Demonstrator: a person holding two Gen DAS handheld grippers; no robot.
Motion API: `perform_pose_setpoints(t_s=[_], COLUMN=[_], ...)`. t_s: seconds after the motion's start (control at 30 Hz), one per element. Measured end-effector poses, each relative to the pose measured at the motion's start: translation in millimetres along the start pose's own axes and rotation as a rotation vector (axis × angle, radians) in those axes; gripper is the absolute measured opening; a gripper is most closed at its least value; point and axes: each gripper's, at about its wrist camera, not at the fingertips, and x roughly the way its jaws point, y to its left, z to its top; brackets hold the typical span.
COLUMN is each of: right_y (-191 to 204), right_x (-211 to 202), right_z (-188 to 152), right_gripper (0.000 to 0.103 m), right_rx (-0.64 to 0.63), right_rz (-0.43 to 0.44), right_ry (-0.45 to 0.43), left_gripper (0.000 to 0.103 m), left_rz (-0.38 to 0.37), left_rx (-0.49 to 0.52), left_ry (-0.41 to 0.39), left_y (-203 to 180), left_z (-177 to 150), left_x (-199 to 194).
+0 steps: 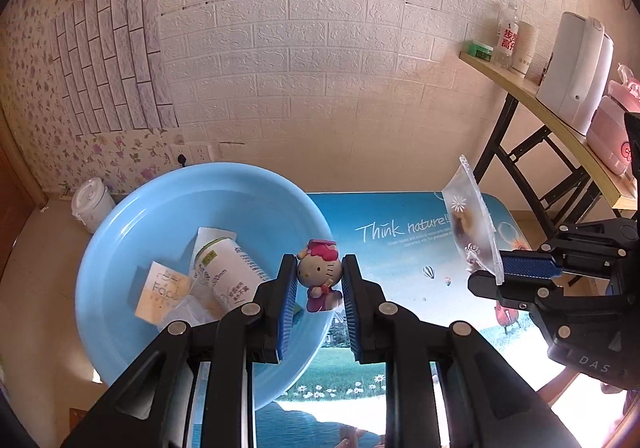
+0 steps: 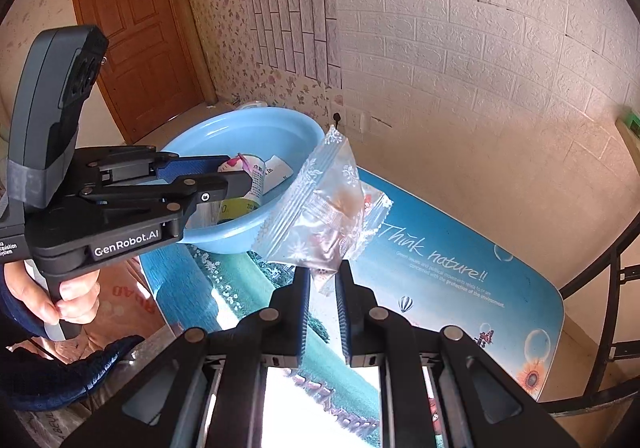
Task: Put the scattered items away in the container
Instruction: 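Carry the Hello Kitty figure and snack bag over the blue basin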
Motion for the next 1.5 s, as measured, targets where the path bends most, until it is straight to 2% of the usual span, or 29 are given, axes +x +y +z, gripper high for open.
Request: perform_pose_setpoints(t_s=[0.43,0.83,1.5], right_y=[60.6,78.7,91.0], right_x=[24.3,55.5,113.2], right_z=[36.9,61.9,84.9], right_gripper=[0.014,0.014,0.014], right_rx=[-0.104,-0.13,-0.148], right_rz=[0.05,0.067,0.111], right_ry=[-0.003,0.032,0.094], left_gripper=[0.021,0.021,0.021], left_rz=[0.067,0.072,0.062], left_rx=[-0.043,-0.063,-0.071], left_ry=[-0.01,0.007,0.057], left_y=[62.5,98.5,130.2], left_z=[4.3,7.7,5.4], left_x=[-14.5,-4.7,38.1])
